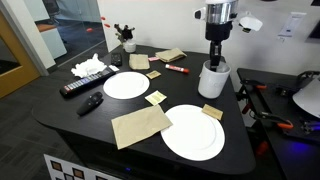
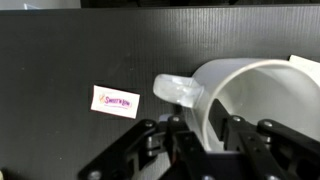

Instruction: Move the cup to the right

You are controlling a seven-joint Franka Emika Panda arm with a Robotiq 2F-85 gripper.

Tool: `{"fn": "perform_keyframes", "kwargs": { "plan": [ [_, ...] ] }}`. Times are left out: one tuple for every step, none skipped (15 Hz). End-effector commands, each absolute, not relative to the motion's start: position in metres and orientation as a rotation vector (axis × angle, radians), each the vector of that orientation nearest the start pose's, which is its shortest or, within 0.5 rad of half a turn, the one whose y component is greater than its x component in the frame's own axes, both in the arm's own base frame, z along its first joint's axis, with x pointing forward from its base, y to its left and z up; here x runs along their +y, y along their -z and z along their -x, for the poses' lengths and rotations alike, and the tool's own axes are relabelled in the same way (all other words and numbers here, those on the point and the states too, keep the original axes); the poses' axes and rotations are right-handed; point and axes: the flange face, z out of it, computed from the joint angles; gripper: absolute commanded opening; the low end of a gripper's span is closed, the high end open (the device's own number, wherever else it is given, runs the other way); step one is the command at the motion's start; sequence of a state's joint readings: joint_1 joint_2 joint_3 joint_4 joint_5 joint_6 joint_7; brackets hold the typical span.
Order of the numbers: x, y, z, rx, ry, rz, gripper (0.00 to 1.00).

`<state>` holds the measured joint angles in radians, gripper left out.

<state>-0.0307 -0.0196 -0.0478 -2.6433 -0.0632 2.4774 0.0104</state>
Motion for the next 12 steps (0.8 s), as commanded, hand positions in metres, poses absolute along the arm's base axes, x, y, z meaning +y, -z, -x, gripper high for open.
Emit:
{"fn": "perform_keyframes", "kwargs": {
  "plan": [
    [-0.027,-0.247,-0.400,0.081,-0.229,3.175,0.66],
    [-0.026,-0.248,-0.400,0.076,-0.225,3.177,0.72],
    [-0.026,-0.249,-0.400,0.075,-0.222,3.178,0.81],
    [-0.025,-0.250,-0.399,0.069,-0.221,3.180,0.87],
    [-0.024,-0.254,-0.398,0.064,-0.218,3.182,0.95],
    [-0.023,-0.257,-0.397,0.065,-0.216,3.185,1.00],
    [-0.022,-0.261,-0.395,0.055,-0.211,3.184,1.00],
    [-0.022,-0.267,-0.393,0.055,-0.211,3.183,1.00],
    [-0.023,-0.271,-0.392,0.054,-0.217,3.187,1.00],
    [-0.024,-0.279,-0.390,0.055,-0.220,3.193,1.00],
    [-0.025,-0.286,-0.388,0.064,-0.222,3.202,1.00],
    [-0.027,-0.295,-0.386,0.058,-0.218,3.204,1.00]
  ]
}}
